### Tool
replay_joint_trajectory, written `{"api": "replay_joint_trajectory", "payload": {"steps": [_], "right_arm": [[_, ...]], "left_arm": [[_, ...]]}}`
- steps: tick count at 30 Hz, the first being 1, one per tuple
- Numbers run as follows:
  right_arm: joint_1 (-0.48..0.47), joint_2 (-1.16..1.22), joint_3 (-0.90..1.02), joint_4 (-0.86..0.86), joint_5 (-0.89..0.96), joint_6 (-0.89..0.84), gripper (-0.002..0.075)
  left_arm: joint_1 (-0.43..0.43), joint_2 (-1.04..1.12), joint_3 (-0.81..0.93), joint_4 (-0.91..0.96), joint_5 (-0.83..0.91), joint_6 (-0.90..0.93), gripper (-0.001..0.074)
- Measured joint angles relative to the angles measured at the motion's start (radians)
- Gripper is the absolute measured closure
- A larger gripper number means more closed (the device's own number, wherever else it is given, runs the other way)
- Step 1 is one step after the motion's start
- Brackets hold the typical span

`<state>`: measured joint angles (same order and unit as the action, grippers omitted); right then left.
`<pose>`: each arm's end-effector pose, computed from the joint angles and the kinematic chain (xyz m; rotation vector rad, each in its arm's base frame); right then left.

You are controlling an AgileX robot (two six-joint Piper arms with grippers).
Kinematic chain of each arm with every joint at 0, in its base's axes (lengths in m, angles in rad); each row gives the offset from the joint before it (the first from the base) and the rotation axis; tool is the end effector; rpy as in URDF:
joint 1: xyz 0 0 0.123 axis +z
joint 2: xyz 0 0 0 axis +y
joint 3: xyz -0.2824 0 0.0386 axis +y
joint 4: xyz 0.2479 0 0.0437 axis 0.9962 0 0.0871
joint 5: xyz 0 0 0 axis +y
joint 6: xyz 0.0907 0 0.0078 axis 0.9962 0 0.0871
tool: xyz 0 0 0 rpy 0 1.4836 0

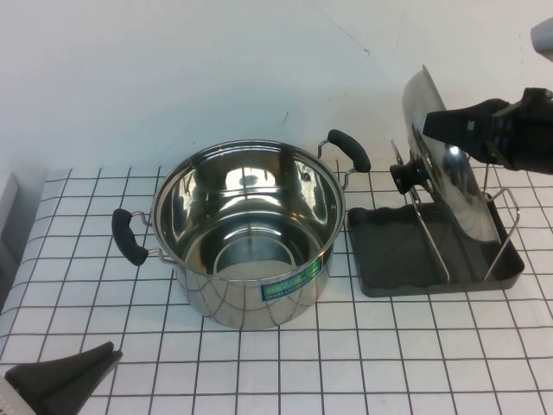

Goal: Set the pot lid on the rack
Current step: Place the pot lid on the pot rack

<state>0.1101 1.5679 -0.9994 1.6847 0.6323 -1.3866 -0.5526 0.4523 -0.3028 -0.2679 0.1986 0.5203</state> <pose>0.3301 0.0904 0.2803 -0.2089 1.9856 0.8983 0.0847 -0.0579 0.2645 0.7557 1.6688 -0.2557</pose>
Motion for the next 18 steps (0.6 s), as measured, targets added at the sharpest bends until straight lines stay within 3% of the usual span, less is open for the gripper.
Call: {"api": "replay_joint_trajectory", "payload": {"steps": [18], "right_arm": [[0.000, 0.053, 0.000, 0.010, 0.017, -0.005, 0.0708]], "left_arm": [[0.000, 0.000, 0.000, -0.012, 0.000, 0.001, 0.0736]]}}
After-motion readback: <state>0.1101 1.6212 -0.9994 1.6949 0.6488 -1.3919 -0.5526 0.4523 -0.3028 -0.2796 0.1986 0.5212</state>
